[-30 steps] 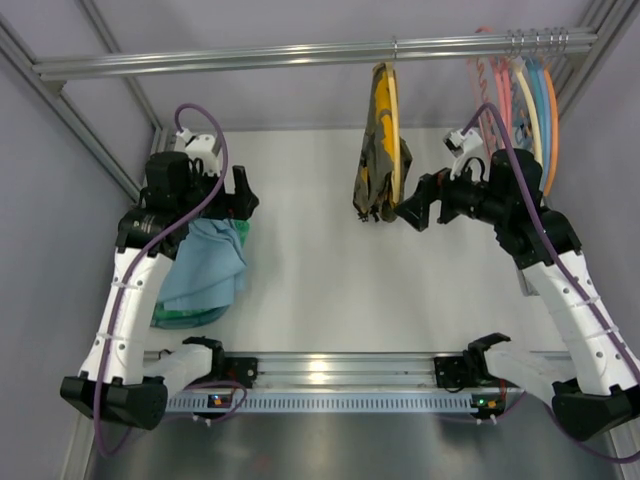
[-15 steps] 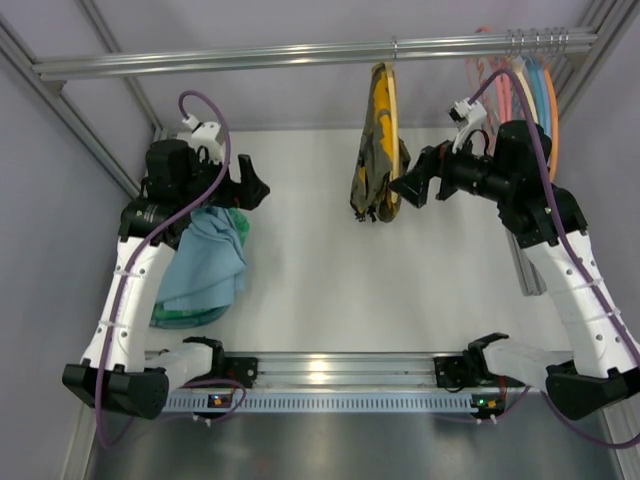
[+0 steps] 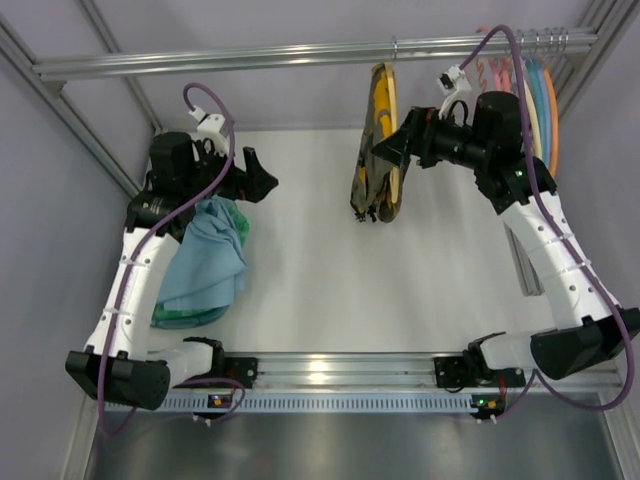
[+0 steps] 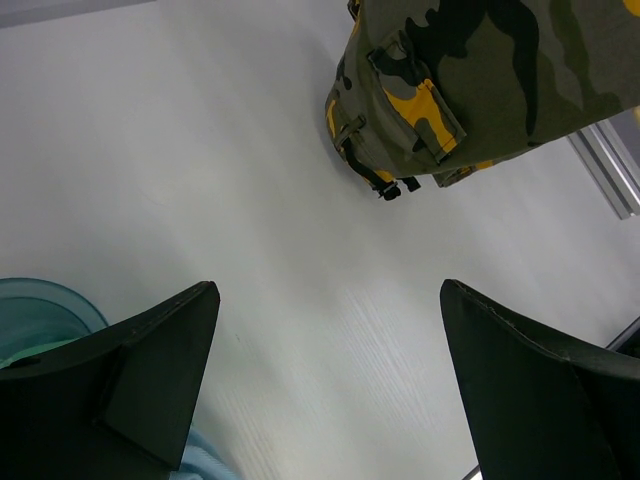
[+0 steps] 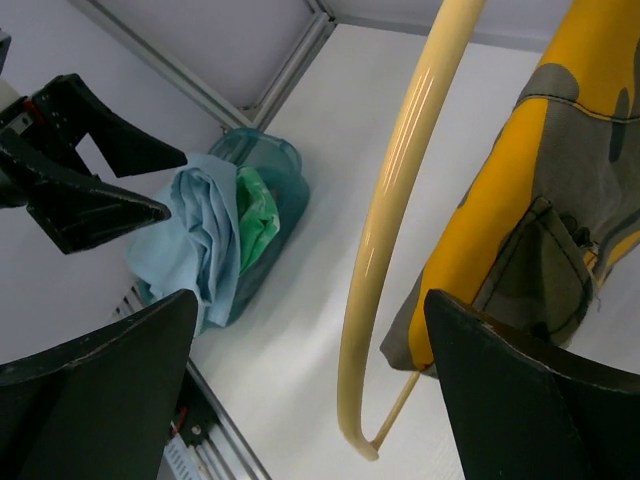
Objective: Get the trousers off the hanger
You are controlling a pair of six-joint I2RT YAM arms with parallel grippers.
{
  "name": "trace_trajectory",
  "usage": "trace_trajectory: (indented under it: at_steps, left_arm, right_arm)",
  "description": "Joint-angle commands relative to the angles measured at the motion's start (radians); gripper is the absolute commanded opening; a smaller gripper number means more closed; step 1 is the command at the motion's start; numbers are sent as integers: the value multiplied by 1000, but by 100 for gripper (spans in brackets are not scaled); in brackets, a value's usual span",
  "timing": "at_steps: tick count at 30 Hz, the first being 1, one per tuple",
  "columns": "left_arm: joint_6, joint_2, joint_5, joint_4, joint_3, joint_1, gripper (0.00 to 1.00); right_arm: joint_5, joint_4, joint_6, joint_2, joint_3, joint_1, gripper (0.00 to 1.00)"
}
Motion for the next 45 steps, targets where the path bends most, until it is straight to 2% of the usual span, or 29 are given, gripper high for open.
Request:
trace_trajectory:
  at_steps: [1, 4, 5, 8, 16, 20, 22, 29, 36, 41, 45]
  left_arm:
    - [-19, -1, 30, 79, 33, -2, 98]
    - [-26, 4, 37, 81, 35, -2, 98]
    - [-31, 6, 34, 79, 36, -2, 98]
    - [-32, 10, 36, 81, 36, -2, 98]
    - [-31, 41, 46, 82, 64, -2, 98]
    - [-23, 47, 52, 81, 73, -2, 98]
    - [-20, 50, 49, 81, 75, -2, 98]
    - [-26, 62, 56, 82, 76, -2, 98]
    - [-37, 93, 71, 81, 96, -2, 98]
    - [-40, 104, 85, 82, 101, -2, 98]
    - [-43, 110, 89, 81, 107, -2, 98]
  right_arm:
    - [-46, 137, 112, 14, 29, -16, 96]
    - [-129, 249, 211, 33, -19, -48, 85]
    - [-147, 270, 228, 39, -37, -60, 78]
    - [-198, 353, 298, 50, -74, -74, 69]
    - [-267, 527, 482, 76, -210, -88, 60]
    - [-302, 616, 568, 88, -247, -106, 44]
    - [-316, 640, 596, 88, -246, -109, 40]
    - [-360, 590, 639, 77, -143, -111, 25]
    - [-340, 487, 622, 82, -2, -108, 20]
    - [-322, 432, 619, 76, 38, -99, 5]
    - [-308, 410, 628, 79, 88, -98, 0]
